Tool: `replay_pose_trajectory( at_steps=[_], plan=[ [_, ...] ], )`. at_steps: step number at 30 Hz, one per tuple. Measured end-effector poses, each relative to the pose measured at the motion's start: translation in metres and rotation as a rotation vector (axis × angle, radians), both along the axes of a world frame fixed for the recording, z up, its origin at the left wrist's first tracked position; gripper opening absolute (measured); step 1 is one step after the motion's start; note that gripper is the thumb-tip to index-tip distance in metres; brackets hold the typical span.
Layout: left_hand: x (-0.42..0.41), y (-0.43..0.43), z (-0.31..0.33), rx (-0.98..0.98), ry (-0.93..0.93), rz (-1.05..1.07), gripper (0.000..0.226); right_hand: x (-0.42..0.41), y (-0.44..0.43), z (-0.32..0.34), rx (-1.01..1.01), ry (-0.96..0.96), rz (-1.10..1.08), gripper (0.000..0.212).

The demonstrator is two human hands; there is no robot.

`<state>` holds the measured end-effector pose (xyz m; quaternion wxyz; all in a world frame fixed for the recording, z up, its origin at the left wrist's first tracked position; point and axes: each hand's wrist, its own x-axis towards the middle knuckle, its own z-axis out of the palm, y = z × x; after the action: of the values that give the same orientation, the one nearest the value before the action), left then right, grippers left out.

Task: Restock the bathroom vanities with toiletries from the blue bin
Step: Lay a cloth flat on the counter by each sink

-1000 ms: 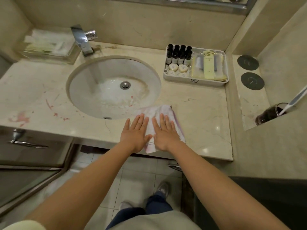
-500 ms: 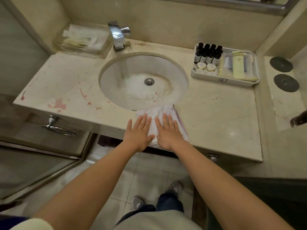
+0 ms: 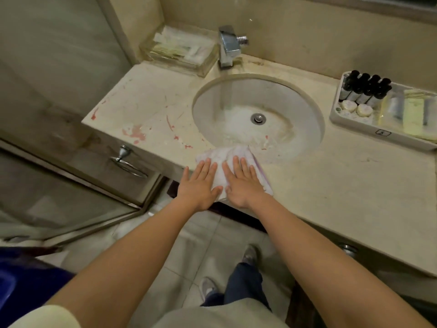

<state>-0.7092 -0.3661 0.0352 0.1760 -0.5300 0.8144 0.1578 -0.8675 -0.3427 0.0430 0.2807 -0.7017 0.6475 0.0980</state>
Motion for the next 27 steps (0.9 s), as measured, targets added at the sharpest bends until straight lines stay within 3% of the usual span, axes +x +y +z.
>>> replay_pose_trajectory(
  at_steps=[9, 15, 27],
  plan=[
    [0.025, -0.027, 0.007, 0.023, -0.007, 0.224, 0.067, 0.025, -0.063, 0.008, 0.040, -0.049, 0.199, 0.068],
    [0.032, -0.050, 0.012, 0.020, -0.035, 0.362, 0.065, 0.036, -0.090, 0.008, 0.044, -0.054, 0.299, 0.084],
    [0.047, -0.095, 0.014, 0.061, -0.080, 0.405, 0.064, 0.052, -0.139, 0.002, 0.042, -0.091, 0.387, 0.071]
  ],
)
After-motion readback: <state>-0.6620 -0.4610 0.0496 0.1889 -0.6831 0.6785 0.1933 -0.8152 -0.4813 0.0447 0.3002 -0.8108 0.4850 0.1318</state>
